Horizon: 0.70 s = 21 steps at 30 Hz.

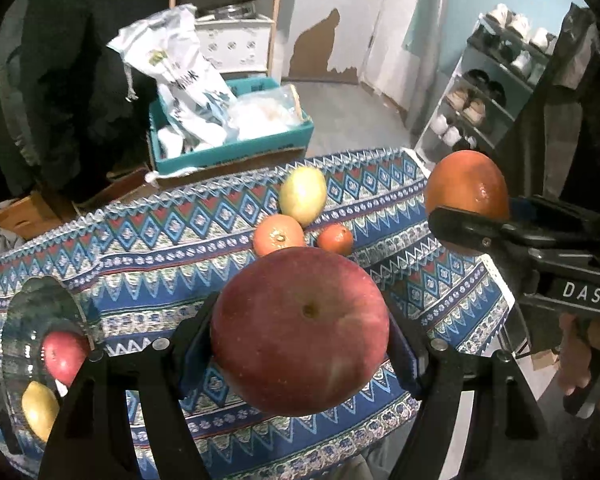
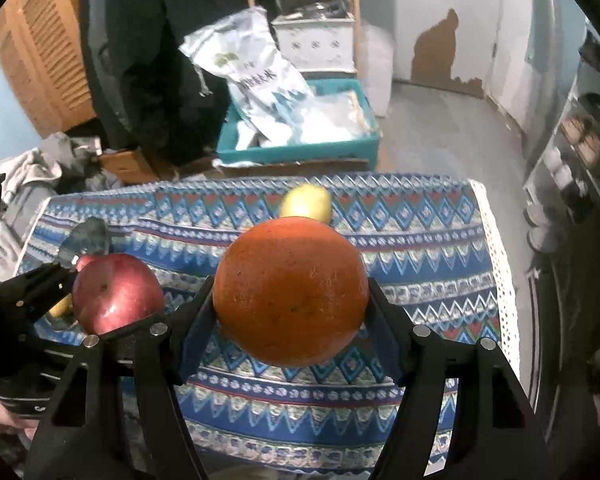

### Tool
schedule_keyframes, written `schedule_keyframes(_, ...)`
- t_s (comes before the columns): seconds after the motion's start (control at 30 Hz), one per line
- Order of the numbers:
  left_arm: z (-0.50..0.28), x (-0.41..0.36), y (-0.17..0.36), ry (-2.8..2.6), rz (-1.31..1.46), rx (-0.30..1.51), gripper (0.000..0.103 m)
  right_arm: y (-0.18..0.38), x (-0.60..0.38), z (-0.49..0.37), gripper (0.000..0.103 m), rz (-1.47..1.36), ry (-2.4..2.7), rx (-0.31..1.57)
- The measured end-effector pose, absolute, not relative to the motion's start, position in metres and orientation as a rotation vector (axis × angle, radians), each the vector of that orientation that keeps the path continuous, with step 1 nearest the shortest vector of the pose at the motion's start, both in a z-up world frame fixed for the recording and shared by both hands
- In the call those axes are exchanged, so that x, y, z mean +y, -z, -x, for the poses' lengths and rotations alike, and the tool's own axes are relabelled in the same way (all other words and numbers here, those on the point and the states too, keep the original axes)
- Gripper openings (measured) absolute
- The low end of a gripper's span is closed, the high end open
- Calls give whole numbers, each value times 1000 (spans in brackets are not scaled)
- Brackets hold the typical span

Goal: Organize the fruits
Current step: 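Carry the red apple and grapefruit over the glass bowl with both tools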

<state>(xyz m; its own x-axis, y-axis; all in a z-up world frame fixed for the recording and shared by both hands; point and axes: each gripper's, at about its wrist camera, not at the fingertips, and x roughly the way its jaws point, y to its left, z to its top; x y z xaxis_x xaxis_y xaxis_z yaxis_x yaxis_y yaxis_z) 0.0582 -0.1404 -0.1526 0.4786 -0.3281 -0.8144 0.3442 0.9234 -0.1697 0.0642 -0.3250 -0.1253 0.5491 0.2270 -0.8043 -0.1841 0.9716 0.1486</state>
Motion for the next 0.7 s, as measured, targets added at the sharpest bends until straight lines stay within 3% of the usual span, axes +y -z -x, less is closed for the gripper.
schedule_keyframes(0.7, -41, -56, 112, 284, 37, 894, 77, 76, -237, -69, 70, 7, -418, 857)
